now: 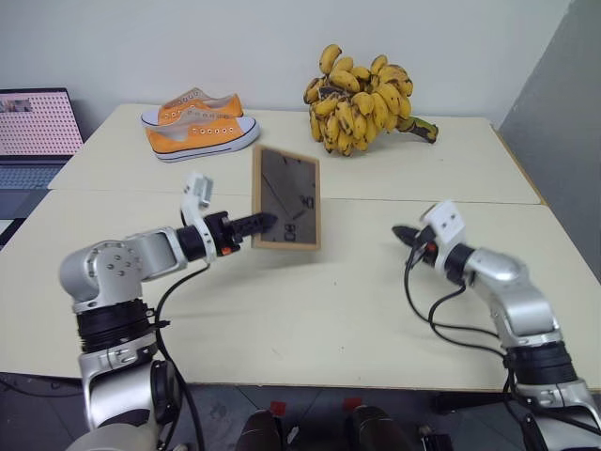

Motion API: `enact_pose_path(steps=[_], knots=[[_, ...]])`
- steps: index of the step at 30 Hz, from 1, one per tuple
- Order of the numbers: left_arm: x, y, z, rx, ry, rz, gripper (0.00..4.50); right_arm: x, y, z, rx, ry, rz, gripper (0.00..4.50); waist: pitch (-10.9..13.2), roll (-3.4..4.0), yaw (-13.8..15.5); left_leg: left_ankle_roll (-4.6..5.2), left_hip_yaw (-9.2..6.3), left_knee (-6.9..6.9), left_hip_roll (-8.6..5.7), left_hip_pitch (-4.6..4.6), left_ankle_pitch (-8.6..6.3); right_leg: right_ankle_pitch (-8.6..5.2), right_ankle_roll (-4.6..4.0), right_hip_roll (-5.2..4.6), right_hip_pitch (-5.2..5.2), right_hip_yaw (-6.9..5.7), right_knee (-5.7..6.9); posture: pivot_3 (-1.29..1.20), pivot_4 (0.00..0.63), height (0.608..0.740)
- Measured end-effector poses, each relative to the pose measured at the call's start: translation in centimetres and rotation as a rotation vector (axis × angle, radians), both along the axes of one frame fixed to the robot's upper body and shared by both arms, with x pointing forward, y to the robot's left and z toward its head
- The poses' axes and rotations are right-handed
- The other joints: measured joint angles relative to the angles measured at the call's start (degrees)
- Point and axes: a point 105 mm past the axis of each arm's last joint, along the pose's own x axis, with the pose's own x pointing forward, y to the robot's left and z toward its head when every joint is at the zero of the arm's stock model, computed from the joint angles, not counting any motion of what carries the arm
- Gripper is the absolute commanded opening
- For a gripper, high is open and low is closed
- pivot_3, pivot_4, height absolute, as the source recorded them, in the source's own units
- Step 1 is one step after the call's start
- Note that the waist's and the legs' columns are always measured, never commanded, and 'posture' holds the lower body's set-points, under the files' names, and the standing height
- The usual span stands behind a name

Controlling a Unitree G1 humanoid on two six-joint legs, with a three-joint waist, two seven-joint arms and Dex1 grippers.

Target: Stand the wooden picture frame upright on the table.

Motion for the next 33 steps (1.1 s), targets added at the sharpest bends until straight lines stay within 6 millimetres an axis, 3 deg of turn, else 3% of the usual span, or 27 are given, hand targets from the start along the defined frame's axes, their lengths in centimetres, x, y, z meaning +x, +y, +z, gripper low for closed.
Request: enact_pose_path(steps=[3,6,11,18,33], knots=[[-0.5,-0.8,0.8,0.021,-0.068,-0.037,1.32,-1.0,1.9,5.1,0.102,-0.096,0.074,1.81,0.0,0.01,0.32,0.01,-0.07,-0.02,0.01,-0.02,0.0,-0.01,-0.01,0.0,0.03,-0.07,-0.05,0.0,0.15,0.74],[-1.1,-1.7,0.3,0.054,-0.074,-0.07,1.32,-1.6,3.6,7.3,0.195,-0.093,0.12,2.38,0.01,0.01,0.33,0.01,-0.07,-0.01,0.01,-0.08,0.0,0.0,-0.01,-0.01,0.0,-0.06,-0.07,0.0,0.15,0.74],[-2.0,-3.7,0.3,0.079,-0.095,-0.155,1.32,-3.0,7.2,9.6,0.262,-0.101,0.232,2.38,0.01,0.02,0.32,0.02,-0.09,-0.01,0.0,-0.15,-0.01,0.0,-0.01,-0.01,-0.07,-0.08,-0.06,0.0,0.15,0.74],[-2.1,-4.5,0.2,0.083,-0.098,-0.187,1.32,-3.4,9.6,8.8,0.276,-0.054,0.301,2.38,0.01,0.02,0.32,0.02,-0.08,0.01,0.01,-0.33,0.0,0.0,-0.01,0.0,-0.3,-0.08,0.0,0.0,0.15,0.74],[-2.0,-4.9,0.9,0.083,-0.12,-0.206,1.32,-2.5,11.1,7.8,0.313,-0.027,0.307,2.38,0.02,0.03,0.33,0.01,-0.09,0.01,0.01,-0.48,0.0,0.0,-0.02,0.0,-0.48,-0.1,0.02,0.0,0.15,0.74]])
